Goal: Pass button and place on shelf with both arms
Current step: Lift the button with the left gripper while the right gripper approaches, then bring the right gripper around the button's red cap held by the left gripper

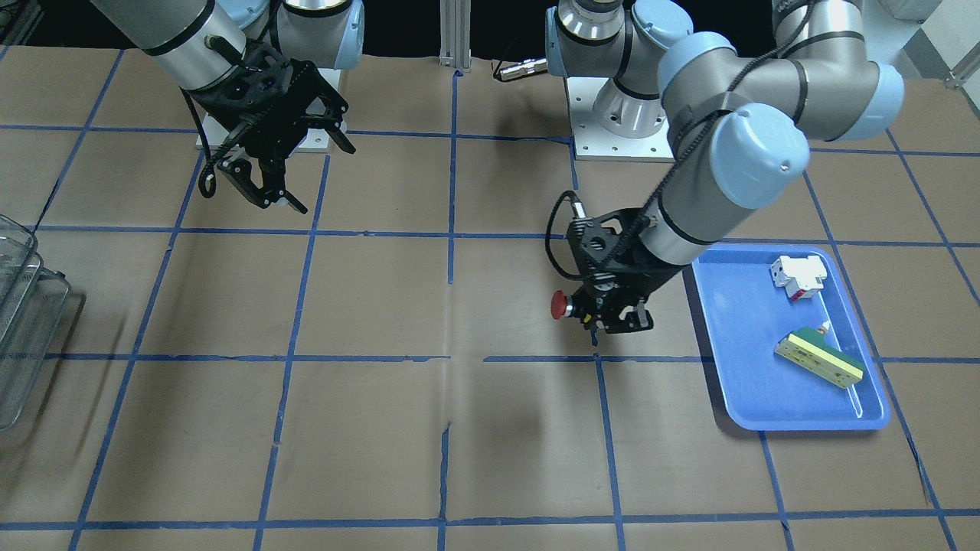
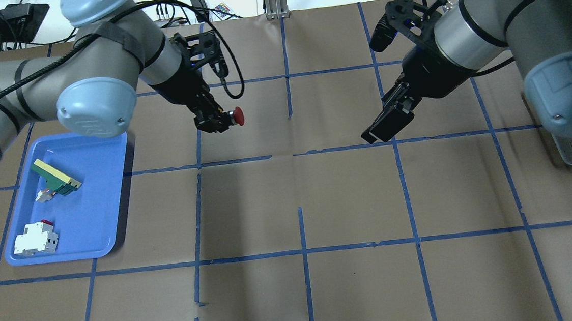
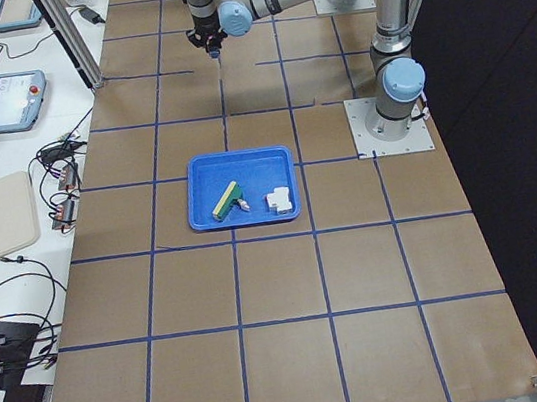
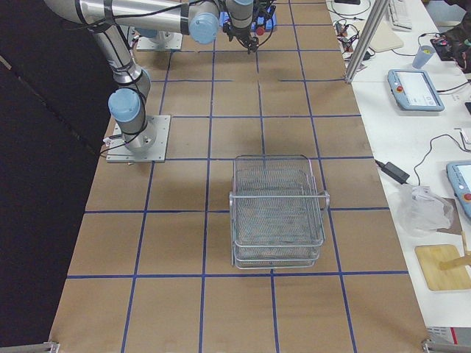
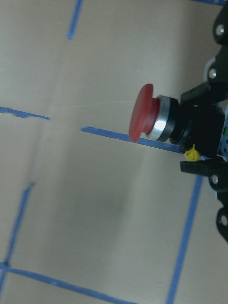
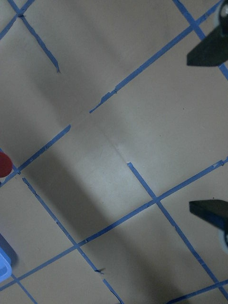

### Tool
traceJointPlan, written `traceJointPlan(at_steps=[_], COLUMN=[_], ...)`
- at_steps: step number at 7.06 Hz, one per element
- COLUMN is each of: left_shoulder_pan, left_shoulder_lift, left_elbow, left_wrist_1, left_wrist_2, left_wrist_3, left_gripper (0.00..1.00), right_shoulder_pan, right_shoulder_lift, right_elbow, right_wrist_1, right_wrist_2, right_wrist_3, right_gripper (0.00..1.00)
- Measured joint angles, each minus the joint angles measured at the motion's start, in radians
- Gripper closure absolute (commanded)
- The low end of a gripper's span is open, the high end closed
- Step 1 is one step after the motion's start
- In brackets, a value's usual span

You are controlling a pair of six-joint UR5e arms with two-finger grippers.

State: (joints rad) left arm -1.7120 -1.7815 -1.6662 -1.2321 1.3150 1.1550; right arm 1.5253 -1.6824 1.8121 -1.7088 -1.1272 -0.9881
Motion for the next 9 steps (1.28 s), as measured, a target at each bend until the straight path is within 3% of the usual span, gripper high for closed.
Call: traceJointPlan(at_steps=[4, 9], left_shoulder_pan=[-0.257, -0.29], left_shoulder_lift=[0.015, -0.002], left_elbow=[0.049, 0.064], left_wrist_1=[0.03, 0.139], left_wrist_2=[-0.044, -0.128], left_wrist_3=[-0.105, -0.285], left_gripper=[1.0, 1.0], right_shoulder_pan=[-0.102, -0.22], right_shoulder_lift=[0.002, 0.002], right_elbow=[0.011, 0.037], right_wrist_1=[0.003, 0.065], right_wrist_2=[0.088, 0.161], right_wrist_3=[-0.295, -0.451], right_gripper=[0.0, 0.0])
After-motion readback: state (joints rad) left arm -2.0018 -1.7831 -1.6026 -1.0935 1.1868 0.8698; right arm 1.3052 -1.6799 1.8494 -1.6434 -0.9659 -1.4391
